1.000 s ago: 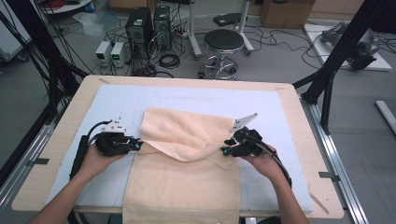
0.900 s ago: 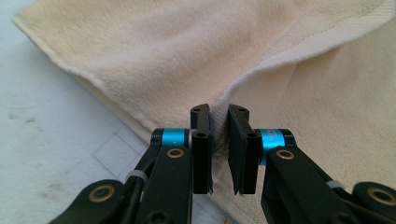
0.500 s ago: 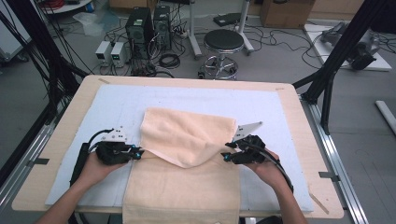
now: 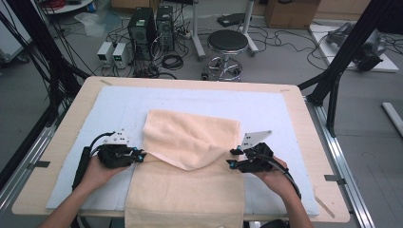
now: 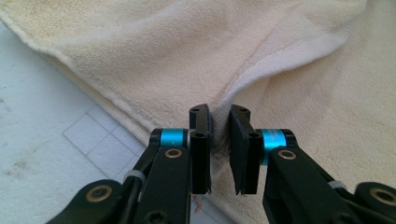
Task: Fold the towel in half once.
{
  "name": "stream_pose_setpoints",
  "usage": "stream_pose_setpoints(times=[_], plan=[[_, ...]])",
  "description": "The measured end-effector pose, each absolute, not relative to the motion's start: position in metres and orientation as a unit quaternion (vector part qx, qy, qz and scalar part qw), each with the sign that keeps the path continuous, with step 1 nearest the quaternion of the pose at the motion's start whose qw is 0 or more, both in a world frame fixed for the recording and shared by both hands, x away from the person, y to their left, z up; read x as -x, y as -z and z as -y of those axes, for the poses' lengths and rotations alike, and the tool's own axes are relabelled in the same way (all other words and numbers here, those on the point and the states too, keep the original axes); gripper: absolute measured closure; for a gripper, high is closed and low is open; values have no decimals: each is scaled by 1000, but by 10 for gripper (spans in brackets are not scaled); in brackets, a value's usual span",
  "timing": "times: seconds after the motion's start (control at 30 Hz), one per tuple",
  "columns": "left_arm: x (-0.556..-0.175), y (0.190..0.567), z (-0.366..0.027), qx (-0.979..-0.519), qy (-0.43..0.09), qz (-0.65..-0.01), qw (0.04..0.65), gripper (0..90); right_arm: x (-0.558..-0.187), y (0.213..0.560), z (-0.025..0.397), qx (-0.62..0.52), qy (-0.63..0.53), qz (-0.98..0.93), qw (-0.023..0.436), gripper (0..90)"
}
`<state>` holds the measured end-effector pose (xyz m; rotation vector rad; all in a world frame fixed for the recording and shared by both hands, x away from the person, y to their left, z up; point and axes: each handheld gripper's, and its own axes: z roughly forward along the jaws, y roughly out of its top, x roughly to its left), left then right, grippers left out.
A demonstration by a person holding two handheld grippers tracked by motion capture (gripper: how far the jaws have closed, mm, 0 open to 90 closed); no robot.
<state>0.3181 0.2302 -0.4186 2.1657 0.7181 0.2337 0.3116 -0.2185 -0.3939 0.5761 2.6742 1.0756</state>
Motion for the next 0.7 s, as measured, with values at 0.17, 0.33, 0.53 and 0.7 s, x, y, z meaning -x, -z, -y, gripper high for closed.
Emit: stream_pose_setpoints(times=[0.17,0.33,0.53,0.7], plan=[[-319,419,-230,-859,-92,-286,414,786,-323,409,209,-192,-324,-920,106,575],[-320,420,-231,-861,-93,-284,413,787,-330,420,203,-193,-306,-927,97,694],[-302,405,-232,-859,-101,-263,428,818,-320,405,217,-187,-341,-919,64,805],[-278,389,-235,-859,-114,-246,434,822,-298,389,222,-161,-362,-917,46,797]])
